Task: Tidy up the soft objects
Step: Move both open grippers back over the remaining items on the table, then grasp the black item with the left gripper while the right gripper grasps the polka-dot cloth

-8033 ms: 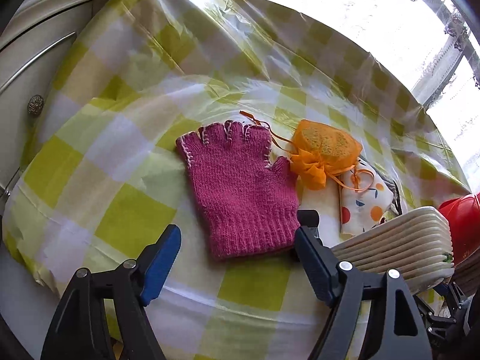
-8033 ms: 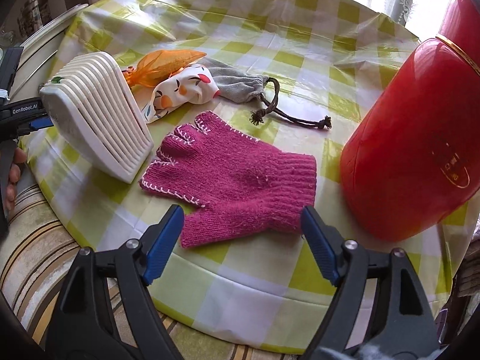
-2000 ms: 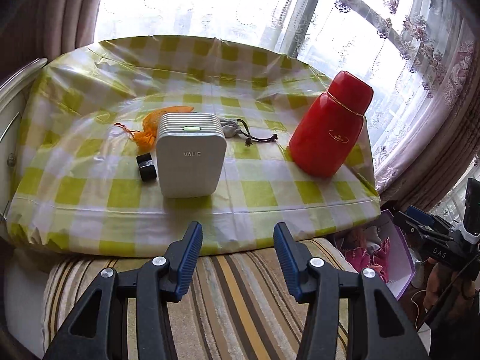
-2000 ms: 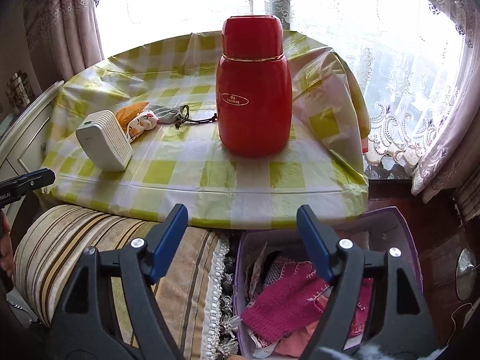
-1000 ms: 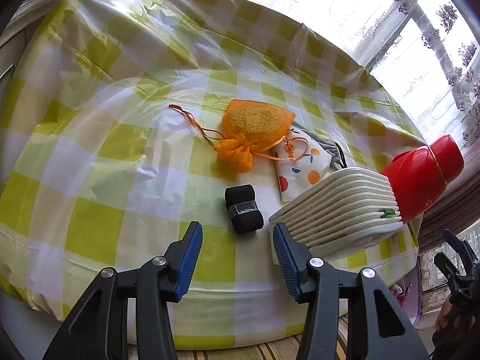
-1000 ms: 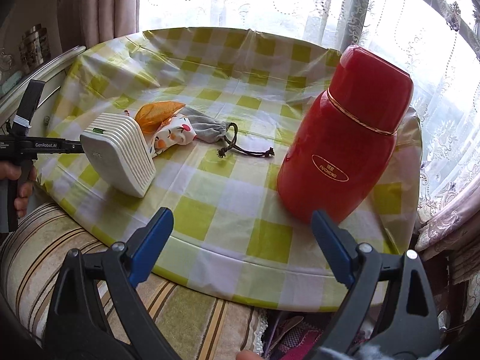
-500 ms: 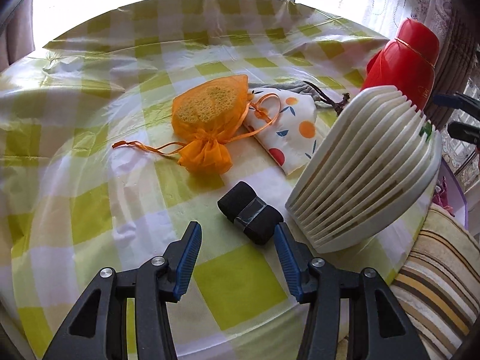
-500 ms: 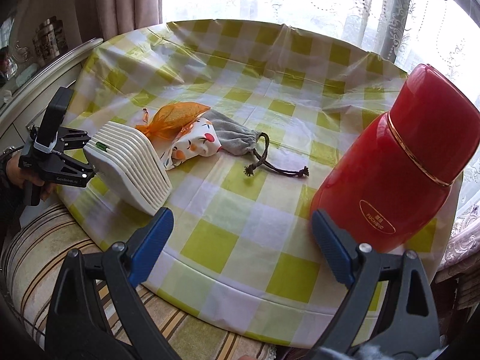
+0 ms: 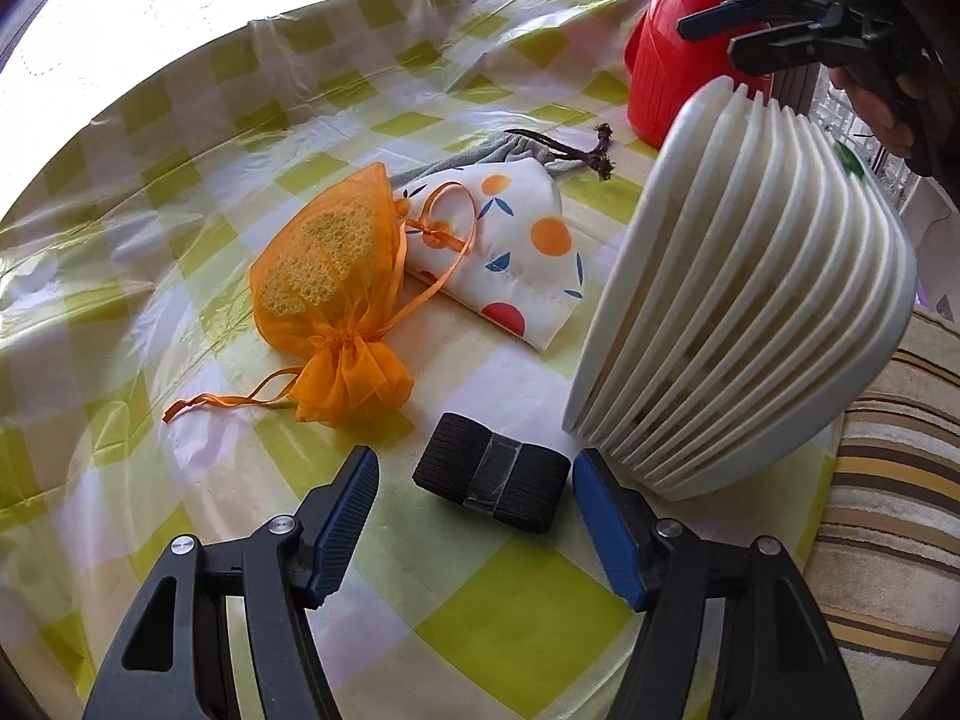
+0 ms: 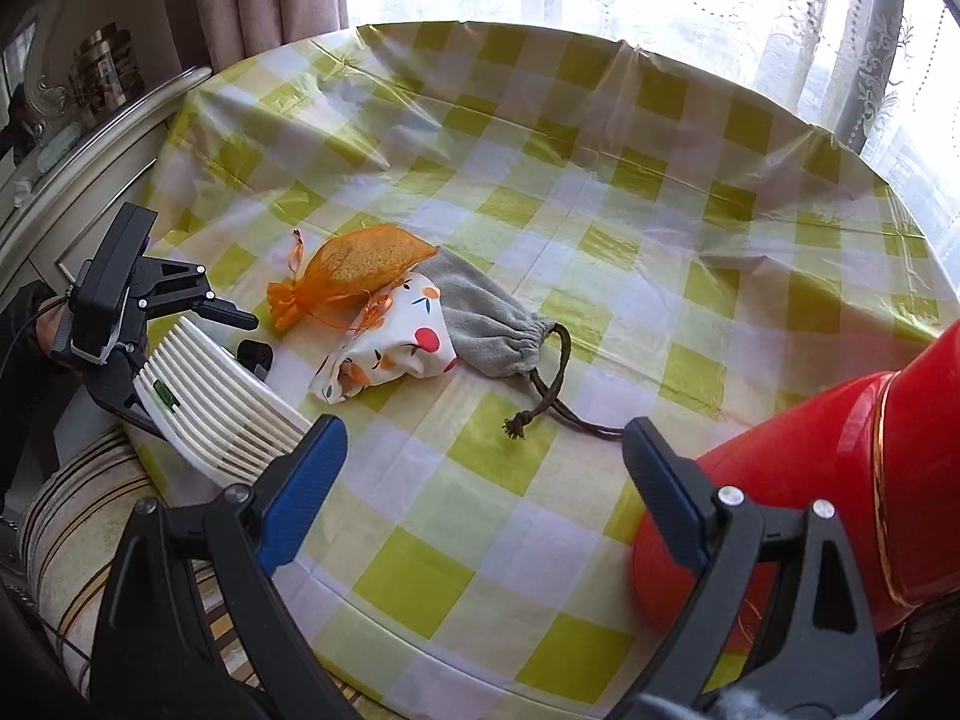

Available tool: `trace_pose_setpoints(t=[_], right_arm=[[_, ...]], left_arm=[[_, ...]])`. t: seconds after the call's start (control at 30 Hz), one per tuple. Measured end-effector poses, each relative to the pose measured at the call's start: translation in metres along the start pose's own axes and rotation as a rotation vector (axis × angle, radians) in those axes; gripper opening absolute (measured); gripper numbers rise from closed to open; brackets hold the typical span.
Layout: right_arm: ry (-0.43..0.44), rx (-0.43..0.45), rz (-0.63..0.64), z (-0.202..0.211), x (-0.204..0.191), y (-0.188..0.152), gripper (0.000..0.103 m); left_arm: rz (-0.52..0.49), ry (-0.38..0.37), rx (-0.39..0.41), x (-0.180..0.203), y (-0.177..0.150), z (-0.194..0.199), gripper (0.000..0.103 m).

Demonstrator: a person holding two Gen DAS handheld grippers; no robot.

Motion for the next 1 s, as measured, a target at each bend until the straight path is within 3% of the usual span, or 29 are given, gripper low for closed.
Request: trace_pose_setpoints(t=[0.07,0.13,0.3,0.5,0.77,1.0], right_arm=[[0.027,-0.007,-0.003,-0.009,0.003,0.008,0.094],[0.043,-0.010,-0.006,-0.019,0.005,0.016,0.094],[0.108,-0.024,-0.006,-0.048,0.005,0.032,0.094],[0.167,-0.068,0.016,-0.082,-0.001,0.046,0.094],[0.249,-0.129,0.046,-0.116,-0.010,0.056,0.094],[0.337,-0.193,0.120,-0.137,-0.015,0.061,0.084]], left_arm=[[-0.025,-0.010,-0.013,0.000,0.002,-0.004,0.065],[-0.036,-0.013,-0.031,-0.001,0.004,-0.008,0.051],[-0.005,-0.023,-0.028,-0.009,0.006,-0.009,0.050],[0.182,0.029,0.023,-0.031,-0.002,0.001,0.050],[0.353,0.202,0.071,-0.039,-0.007,0.011,0.050],[0.492,0.223,0.137,-0.044,-0.011,0.029,0.050]])
Point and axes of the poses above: each gripper's, at about its wrist camera, not at the fingertips, and z roughly against the way its jaws point, x to its right, y to its top, the point moved 1 cm from there along -z, roughly the way its jaws point, and after that the axes turned 13 degrees about z, right-handed, at the moved point
